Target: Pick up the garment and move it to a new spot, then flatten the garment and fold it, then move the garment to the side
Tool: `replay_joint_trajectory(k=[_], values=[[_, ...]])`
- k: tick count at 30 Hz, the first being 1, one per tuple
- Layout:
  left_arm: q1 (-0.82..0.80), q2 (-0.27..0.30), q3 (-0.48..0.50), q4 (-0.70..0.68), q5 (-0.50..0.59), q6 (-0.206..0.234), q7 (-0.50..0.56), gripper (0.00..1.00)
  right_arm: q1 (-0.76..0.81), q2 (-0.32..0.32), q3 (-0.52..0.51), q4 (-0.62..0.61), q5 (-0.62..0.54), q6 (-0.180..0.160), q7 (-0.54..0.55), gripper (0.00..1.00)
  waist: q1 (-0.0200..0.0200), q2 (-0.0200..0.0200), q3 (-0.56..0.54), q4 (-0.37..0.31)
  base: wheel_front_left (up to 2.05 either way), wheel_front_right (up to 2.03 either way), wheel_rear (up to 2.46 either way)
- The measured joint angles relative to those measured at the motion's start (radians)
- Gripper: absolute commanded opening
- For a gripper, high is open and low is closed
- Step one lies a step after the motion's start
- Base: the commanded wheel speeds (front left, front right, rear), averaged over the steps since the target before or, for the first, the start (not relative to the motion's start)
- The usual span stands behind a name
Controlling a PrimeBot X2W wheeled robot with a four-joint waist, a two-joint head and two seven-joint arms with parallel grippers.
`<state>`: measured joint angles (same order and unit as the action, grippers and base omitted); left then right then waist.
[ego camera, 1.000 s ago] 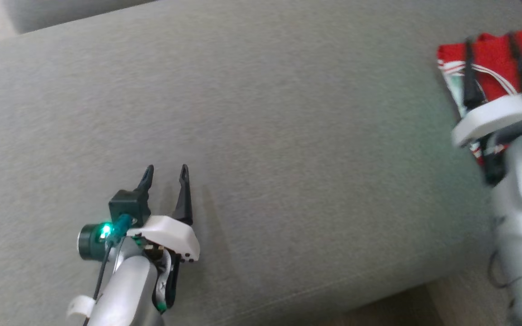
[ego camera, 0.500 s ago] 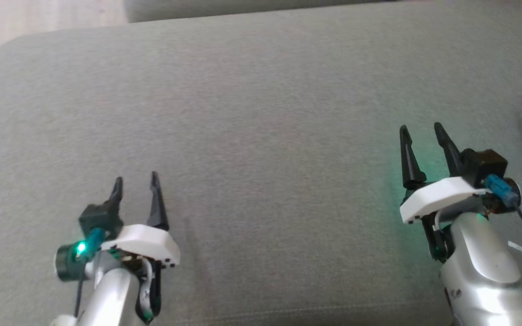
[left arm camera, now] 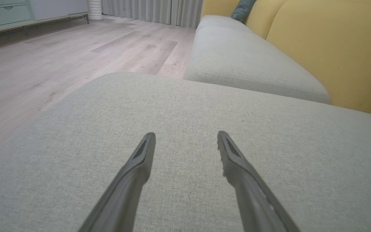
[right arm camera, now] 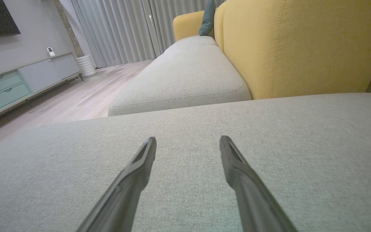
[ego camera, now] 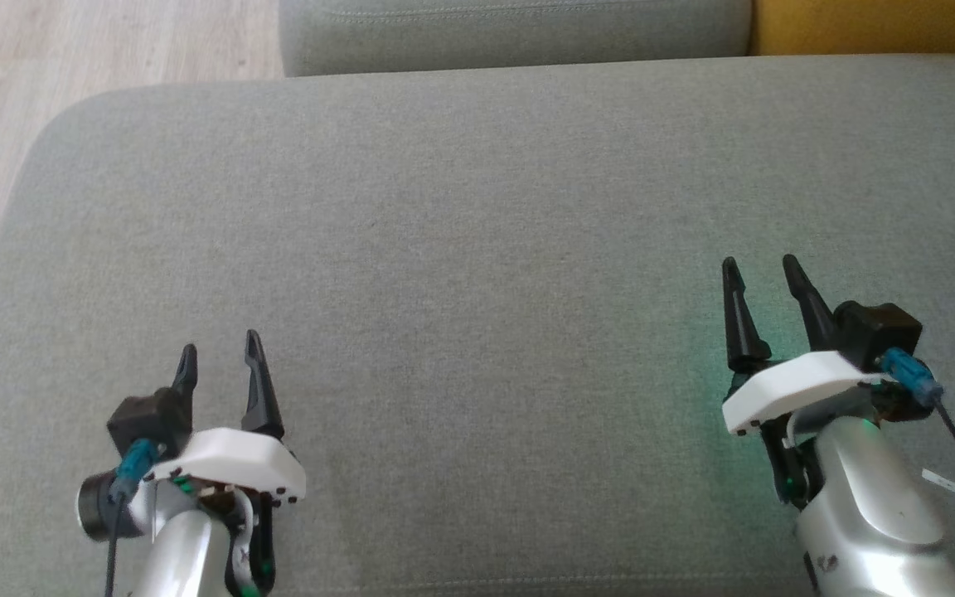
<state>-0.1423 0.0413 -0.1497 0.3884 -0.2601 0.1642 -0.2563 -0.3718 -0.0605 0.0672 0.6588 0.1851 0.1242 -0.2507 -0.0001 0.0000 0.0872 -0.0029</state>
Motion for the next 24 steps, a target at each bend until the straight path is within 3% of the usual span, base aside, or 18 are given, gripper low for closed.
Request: replay_joint_trajectory(k=[3,4,12,24], values=[[0.002,0.000,0.002,0.000,-0.017,-0.026,0.000,1.00,0.000,0.000,0.012,0.000,0.007,0.000,0.000,1.00,0.0000,0.0000,-0.007,-0.004,0.00,0.00,0.00],[0.003,0.000,0.002,0.000,-0.017,-0.035,0.000,0.00,0.000,0.000,0.016,0.000,0.011,0.000,0.000,0.00,0.0000,0.0000,-0.008,-0.005,0.00,0.00,0.00],[0.093,-0.011,-0.001,0.101,-0.029,-0.039,0.010,0.00,0.120,0.001,0.020,0.088,0.024,0.000,0.012,0.00,0.0000,0.0000,-0.012,-0.005,0.00,0.00,0.00],[0.093,-0.011,0.011,0.083,-0.157,-0.060,0.042,0.00,0.118,0.002,-0.001,0.045,0.157,0.000,0.043,0.00,0.0000,0.0000,-0.019,-0.004,0.00,0.00,0.00]])
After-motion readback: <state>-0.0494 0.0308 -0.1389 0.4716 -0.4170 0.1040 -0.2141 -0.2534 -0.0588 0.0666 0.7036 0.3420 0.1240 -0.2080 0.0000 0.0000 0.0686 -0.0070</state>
